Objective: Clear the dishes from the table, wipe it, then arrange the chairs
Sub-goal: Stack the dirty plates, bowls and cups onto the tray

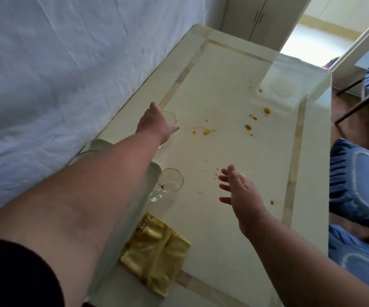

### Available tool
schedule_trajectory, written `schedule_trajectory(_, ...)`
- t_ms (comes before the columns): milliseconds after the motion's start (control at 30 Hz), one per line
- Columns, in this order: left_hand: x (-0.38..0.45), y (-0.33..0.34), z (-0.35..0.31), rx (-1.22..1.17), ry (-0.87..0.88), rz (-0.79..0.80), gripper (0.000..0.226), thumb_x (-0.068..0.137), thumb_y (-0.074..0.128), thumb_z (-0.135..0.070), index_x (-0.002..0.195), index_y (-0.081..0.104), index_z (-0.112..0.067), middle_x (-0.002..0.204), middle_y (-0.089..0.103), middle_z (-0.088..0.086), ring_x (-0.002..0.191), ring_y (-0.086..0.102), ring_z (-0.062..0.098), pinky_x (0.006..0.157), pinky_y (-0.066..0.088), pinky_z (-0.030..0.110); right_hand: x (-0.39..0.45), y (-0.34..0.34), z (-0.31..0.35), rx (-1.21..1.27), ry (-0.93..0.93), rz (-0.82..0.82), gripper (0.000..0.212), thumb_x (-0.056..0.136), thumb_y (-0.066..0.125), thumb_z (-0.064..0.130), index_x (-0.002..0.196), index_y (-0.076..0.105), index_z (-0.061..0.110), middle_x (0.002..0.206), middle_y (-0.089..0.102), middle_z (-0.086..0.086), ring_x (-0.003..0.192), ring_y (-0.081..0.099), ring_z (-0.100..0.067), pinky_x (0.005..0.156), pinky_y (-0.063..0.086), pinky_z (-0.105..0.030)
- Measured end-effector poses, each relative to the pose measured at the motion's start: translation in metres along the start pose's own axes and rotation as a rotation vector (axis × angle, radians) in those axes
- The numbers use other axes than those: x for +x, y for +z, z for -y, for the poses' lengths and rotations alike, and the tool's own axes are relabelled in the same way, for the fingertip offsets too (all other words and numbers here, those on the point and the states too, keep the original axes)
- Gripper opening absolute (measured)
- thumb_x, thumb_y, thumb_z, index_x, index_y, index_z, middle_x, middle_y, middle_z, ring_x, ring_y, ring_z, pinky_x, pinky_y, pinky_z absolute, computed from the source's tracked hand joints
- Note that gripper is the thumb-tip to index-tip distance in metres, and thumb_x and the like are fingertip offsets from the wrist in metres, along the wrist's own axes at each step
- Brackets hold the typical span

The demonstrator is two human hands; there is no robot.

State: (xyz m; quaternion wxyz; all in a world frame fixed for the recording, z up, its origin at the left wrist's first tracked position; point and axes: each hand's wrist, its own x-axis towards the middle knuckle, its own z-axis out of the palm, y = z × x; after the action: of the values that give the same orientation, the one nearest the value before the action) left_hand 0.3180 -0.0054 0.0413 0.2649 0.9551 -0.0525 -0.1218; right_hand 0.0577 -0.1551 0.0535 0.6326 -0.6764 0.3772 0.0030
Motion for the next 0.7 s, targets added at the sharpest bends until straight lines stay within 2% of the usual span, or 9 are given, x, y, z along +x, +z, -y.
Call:
schedule_trajectory(67,0.004,0.003,-0.001,0.009,-0.021,0.004,0.114,0.089,0.082,-0.054,0.166,0.015,-0.004,0.160,0.047,0.021,0.147,0.048,0.039,0.115,0.044,0.046,-0.003,-0.003,-0.002,-0.023,0.002,-0.001,0.031,0.110,0.048,0.054,0.113,0.068,0.031,0.127,0.072,0.001,0.120,0.067,-0.019,0.100,0.061,-0.053)
schedule_trajectory(167,0.001,0.002,-0.001,0.031,-0.013,-0.030,0.096,0.088,0.083,-0.054,0.152,0.032,-0.005,0.150,0.056,0.022,0.138,0.055,0.040,0.107,0.049,0.046,-0.004,-0.002,-0.003,-0.070,-0.008,0.001,0.024,0.108,0.057,0.051,0.115,0.070,0.031,0.123,0.073,0.002,0.113,0.069,-0.018,0.100,0.061,-0.052)
schedule_trajectory(200,0.000,-0.001,0.000,0.030,-0.007,-0.041,0.090,0.087,0.084,-0.054,0.146,0.036,-0.006,0.146,0.058,0.021,0.135,0.057,0.041,0.104,0.050,0.046,-0.003,0.000,-0.004,-0.098,-0.022,0.012,0.028,0.106,0.062,0.050,0.123,0.070,0.029,0.124,0.073,0.004,0.112,0.069,-0.014,0.101,0.061,-0.051)
schedule_trajectory(267,-0.007,-0.010,0.003,0.014,0.000,-0.072,0.090,0.084,0.085,-0.057,0.142,0.038,-0.008,0.141,0.061,0.019,0.131,0.059,0.039,0.103,0.051,0.046,0.000,0.005,-0.006,-0.188,-0.056,0.070,0.051,0.099,0.074,0.049,0.143,0.064,0.026,0.131,0.071,0.004,0.116,0.068,-0.011,0.104,0.060,-0.048)
schedule_trajectory(367,-0.025,-0.032,0.016,-0.078,0.016,-0.146,0.103,0.078,0.086,-0.065,0.149,0.037,-0.009,0.139,0.064,0.015,0.129,0.062,0.034,0.105,0.053,0.045,0.002,0.022,-0.005,-0.430,-0.099,0.169,0.084,0.088,0.086,0.050,0.160,0.047,0.029,0.143,0.061,0.005,0.128,0.062,-0.016,0.108,0.058,-0.049)
schedule_trajectory(433,-0.044,-0.051,0.027,-0.151,0.010,-0.175,0.106,0.076,0.086,-0.066,0.153,0.038,-0.011,0.136,0.066,0.011,0.126,0.063,0.028,0.104,0.053,0.040,0.005,0.037,-0.003,-0.570,-0.141,0.209,0.098,0.084,0.090,0.050,0.165,0.038,0.032,0.154,0.055,0.002,0.137,0.057,-0.019,0.114,0.053,-0.049)
schedule_trajectory(600,-0.091,-0.090,0.062,-0.202,-0.014,-0.204,0.102,0.071,0.087,-0.069,0.150,0.046,-0.019,0.119,0.066,-0.002,0.109,0.064,0.018,0.089,0.048,0.030,0.013,0.072,0.005,-0.734,-0.269,0.337,0.111,0.082,0.094,0.039,0.170,0.026,0.029,0.172,0.037,-0.002,0.157,0.038,-0.024,0.129,0.034,-0.046)
schedule_trajectory(700,-0.109,-0.100,0.079,-0.190,-0.027,-0.192,0.098,0.070,0.089,-0.068,0.146,0.049,-0.021,0.117,0.068,-0.003,0.108,0.065,0.017,0.090,0.049,0.031,0.018,0.088,0.003,-0.741,-0.265,0.372,0.113,0.081,0.095,0.031,0.171,0.026,0.026,0.171,0.038,-0.004,0.157,0.038,-0.026,0.128,0.034,-0.043)
